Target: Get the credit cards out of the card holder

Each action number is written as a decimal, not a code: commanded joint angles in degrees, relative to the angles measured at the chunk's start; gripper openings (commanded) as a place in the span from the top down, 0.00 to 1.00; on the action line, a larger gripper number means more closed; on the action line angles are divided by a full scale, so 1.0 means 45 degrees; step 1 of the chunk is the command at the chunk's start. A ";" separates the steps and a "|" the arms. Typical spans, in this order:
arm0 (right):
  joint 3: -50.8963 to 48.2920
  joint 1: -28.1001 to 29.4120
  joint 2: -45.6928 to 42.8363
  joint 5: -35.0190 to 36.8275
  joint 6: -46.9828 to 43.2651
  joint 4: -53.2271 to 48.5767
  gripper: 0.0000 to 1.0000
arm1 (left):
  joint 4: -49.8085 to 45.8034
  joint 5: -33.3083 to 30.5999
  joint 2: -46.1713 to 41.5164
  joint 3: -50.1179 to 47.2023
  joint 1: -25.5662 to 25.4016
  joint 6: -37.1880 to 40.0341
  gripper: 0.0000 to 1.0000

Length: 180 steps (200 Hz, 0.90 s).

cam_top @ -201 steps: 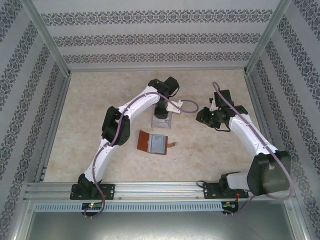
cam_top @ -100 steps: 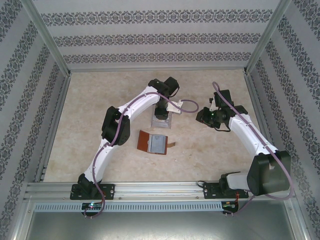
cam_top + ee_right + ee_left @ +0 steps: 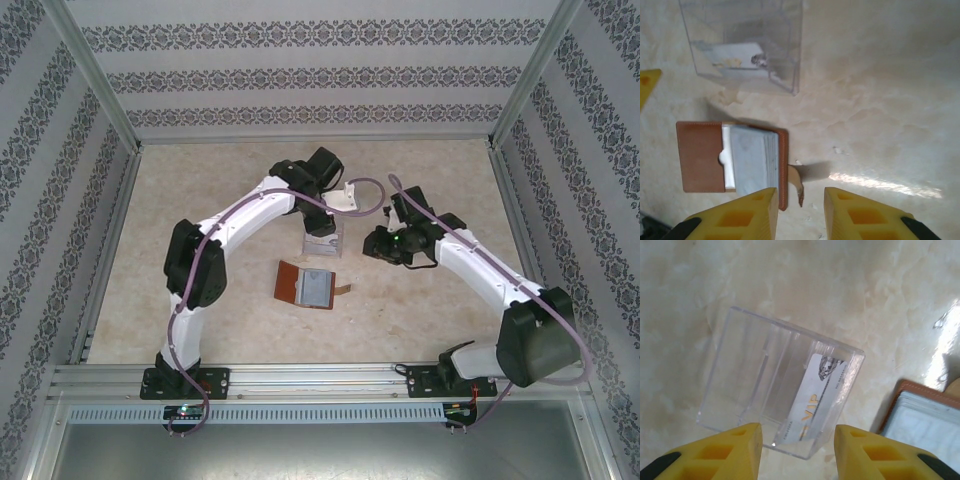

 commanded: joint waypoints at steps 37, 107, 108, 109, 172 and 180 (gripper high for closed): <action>0.0166 0.1459 0.1240 -0.0920 0.1173 0.1163 0.69 | 0.2250 0.0413 -0.1963 -0.2601 0.0505 -0.5796 0.57; 0.0176 0.2322 0.2570 -0.2047 0.1883 0.2239 0.71 | 0.3452 0.2311 -0.4047 -0.5462 0.1716 -1.2439 0.57; 0.0176 0.2322 0.2570 -0.2047 0.1883 0.2239 0.71 | 0.3471 0.2359 -0.4060 -0.5498 0.1734 -1.2526 0.57; 0.0166 0.2344 0.2613 -0.2090 0.1903 0.2266 0.71 | 0.3500 0.2402 -0.4077 -0.5546 0.1743 -1.2608 0.57; 0.0095 0.2663 0.3539 -0.2020 0.1794 0.2075 0.71 | 0.4682 0.4446 -0.4497 -0.7284 0.1856 -1.5915 0.60; 0.0055 0.2670 0.3648 -0.1946 0.1735 0.2004 0.71 | 0.4631 0.4678 -0.4402 -0.7234 0.1842 -1.6143 0.61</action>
